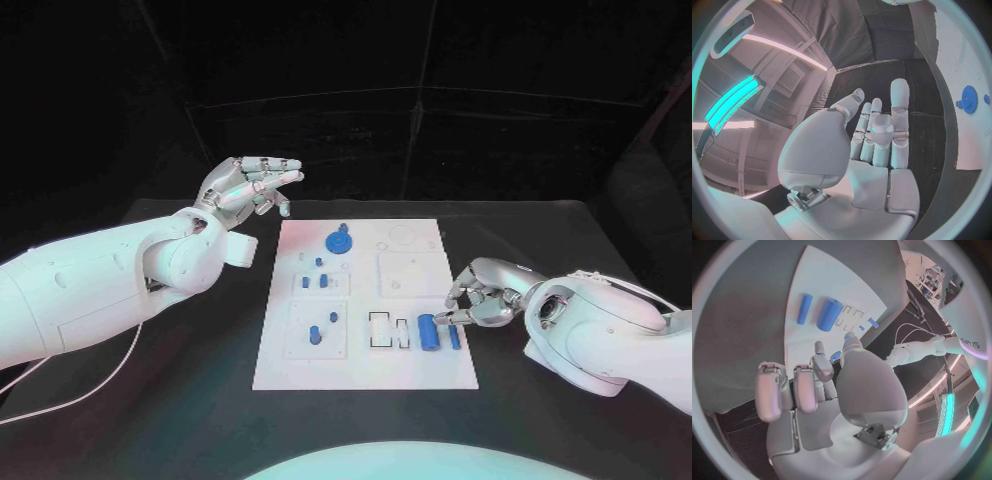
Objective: Assemble the parts on the task board
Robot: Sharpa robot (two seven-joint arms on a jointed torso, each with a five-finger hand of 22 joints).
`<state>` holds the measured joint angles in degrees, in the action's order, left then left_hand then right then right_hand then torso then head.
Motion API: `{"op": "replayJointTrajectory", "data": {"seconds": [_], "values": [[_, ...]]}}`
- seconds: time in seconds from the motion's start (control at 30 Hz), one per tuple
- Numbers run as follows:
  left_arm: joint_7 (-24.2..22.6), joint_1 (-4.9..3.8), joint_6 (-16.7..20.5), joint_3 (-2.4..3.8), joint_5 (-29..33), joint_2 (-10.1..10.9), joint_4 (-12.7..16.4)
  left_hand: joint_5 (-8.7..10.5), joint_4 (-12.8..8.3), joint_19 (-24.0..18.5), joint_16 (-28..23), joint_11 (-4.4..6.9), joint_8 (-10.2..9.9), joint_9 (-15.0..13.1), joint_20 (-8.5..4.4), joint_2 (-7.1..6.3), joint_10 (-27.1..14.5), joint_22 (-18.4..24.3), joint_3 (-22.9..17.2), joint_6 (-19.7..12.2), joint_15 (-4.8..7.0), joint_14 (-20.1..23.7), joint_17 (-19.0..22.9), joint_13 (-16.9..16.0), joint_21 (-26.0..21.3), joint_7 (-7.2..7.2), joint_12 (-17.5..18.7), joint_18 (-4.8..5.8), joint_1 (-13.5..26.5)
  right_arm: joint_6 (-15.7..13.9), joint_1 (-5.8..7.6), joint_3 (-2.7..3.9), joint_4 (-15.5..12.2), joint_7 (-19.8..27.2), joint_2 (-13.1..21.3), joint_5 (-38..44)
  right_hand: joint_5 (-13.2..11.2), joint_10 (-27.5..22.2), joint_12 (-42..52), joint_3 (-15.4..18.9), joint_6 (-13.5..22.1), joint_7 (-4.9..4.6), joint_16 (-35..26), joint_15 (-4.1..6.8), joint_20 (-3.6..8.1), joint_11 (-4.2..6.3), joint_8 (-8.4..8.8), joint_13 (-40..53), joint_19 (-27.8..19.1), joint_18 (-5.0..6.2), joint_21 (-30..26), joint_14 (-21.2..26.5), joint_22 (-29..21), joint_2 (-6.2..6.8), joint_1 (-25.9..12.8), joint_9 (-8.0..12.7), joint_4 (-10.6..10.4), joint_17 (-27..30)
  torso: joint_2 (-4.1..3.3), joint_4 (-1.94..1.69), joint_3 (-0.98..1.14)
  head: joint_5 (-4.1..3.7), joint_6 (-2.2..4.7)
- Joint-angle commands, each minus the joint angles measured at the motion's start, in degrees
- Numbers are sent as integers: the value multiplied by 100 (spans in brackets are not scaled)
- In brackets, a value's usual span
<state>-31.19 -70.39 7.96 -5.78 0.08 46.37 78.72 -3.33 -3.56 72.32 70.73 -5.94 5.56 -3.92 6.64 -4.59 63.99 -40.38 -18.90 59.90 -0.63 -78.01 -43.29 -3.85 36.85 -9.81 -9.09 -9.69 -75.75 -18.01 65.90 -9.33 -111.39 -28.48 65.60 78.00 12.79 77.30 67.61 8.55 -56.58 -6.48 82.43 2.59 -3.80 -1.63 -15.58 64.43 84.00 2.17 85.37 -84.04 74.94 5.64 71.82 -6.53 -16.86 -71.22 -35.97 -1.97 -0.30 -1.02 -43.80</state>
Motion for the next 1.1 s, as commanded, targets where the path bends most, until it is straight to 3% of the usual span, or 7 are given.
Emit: {"op": "replayJointTrajectory", "data": {"seconds": [0.03,0.37,0.63,1.1], "values": [[-41,-8,-59,1,44,11,17,-5,-13,0,-24,8,26,6,-23,32,33,4,10,39,-14,44,5,9,-36,-15,-25,-81,-3,140,-53,-20,-34,-373,-20,339,-39,47,58,55,45,7,26,-34,-36,-14,-38,50,108,-38,30,-285,891,1,-79,-10,7,-15,5,0,-2,-4,-1],[-41,-8,-64,-1,44,29,24,-5,-13,0,-24,8,26,6,-23,32,33,4,10,39,-14,44,5,9,-36,-15,-25,-81,-3,126,-184,-47,78,-426,-201,531,-34,77,138,94,39,14,43,-33,-37,-10,-92,163,109,-39,33,-290,896,-16,-150,-22,6,-59,-1,4,2,3,0],[-33,-8,-74,-2,44,35,23,-5,-13,0,-24,8,26,6,-23,32,33,4,10,39,-14,44,5,9,-36,-15,-25,-81,-3,-15,-296,-48,193,-427,-432,559,147,116,240,107,52,22,62,-28,-33,-3,-165,317,114,-41,39,-295,906,-89,-154,-35,14,-107,-9,0,2,15,-17],[0,-8,-93,-3,44,55,44,-5,-7,2,-20,10,28,6,-23,31,36,10,16,44,-13,42,-2,9,-42,-13,-28,-81,7,291,-463,-47,520,-488,-771,600,266,128,283,104,51,30,75,-24,-31,3,-232,409,116,-43,43,-298,913,-248,-107,-46,29,-143,-4,-6,-2,38,-44]]}}
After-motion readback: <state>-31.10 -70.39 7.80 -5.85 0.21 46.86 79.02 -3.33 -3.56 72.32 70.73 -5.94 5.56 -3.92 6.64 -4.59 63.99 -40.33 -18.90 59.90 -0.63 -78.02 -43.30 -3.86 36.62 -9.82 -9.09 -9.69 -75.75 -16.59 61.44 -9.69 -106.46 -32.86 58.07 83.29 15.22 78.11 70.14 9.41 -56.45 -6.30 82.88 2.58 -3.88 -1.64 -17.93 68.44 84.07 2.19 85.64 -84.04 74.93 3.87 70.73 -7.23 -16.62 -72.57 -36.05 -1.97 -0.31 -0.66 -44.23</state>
